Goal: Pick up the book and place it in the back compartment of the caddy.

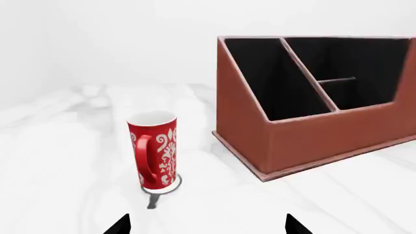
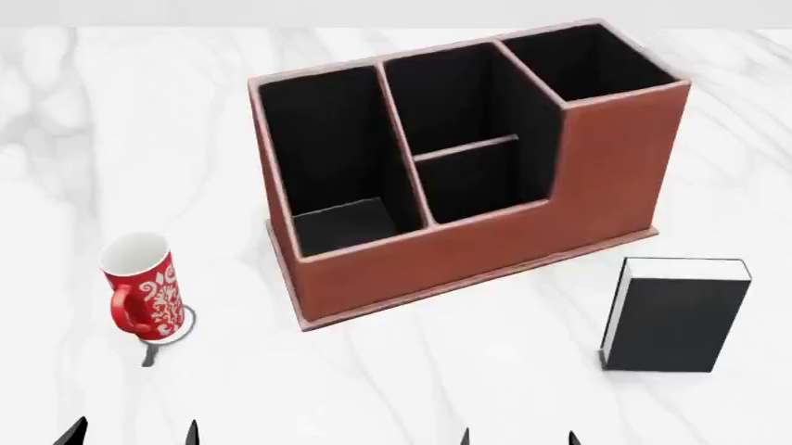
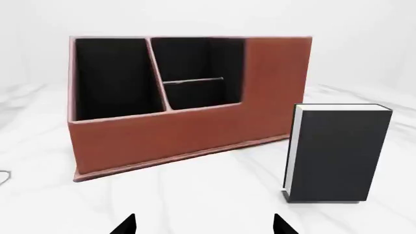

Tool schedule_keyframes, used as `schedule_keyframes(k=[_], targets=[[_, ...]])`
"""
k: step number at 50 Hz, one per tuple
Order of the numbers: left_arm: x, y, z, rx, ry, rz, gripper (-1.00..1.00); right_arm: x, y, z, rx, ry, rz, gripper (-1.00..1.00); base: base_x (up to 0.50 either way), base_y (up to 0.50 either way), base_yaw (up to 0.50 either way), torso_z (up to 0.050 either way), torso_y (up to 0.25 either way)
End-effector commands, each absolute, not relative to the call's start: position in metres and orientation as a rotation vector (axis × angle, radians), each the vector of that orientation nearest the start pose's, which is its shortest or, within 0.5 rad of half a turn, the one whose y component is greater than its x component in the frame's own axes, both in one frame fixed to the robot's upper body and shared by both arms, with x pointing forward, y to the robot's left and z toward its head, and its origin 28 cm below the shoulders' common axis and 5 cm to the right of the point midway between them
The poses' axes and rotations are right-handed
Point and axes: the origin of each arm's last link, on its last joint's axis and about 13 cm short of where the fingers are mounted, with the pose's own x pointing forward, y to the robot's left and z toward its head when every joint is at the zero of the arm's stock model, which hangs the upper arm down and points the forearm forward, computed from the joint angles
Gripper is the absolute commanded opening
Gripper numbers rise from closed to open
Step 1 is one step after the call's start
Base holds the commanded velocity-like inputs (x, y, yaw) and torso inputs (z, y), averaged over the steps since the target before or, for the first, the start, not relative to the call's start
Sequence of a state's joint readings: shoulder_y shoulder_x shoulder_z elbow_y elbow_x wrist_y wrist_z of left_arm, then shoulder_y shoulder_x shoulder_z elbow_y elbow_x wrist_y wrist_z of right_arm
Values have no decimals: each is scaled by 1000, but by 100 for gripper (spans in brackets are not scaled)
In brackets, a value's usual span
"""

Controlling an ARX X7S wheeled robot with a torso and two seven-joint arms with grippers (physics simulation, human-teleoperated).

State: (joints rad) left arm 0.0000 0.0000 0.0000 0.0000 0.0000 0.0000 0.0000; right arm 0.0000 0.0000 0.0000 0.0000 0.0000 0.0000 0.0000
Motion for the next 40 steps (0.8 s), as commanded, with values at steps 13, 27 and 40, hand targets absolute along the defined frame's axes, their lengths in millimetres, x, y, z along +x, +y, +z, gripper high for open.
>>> schedule_keyframes(k=[13, 27, 40], targets=[[216, 213, 11, -24, 1, 40, 100, 213, -92, 9, 5, 9, 14, 100, 0, 0, 0, 0, 0], [217, 217, 22, 3, -72, 42, 100, 207, -93, 26, 41, -70, 19, 100, 0, 0, 0, 0, 0], [210, 222, 57, 25, -227, 73, 100, 183, -96, 56, 55, -206, 25, 100, 0, 0, 0, 0, 0]])
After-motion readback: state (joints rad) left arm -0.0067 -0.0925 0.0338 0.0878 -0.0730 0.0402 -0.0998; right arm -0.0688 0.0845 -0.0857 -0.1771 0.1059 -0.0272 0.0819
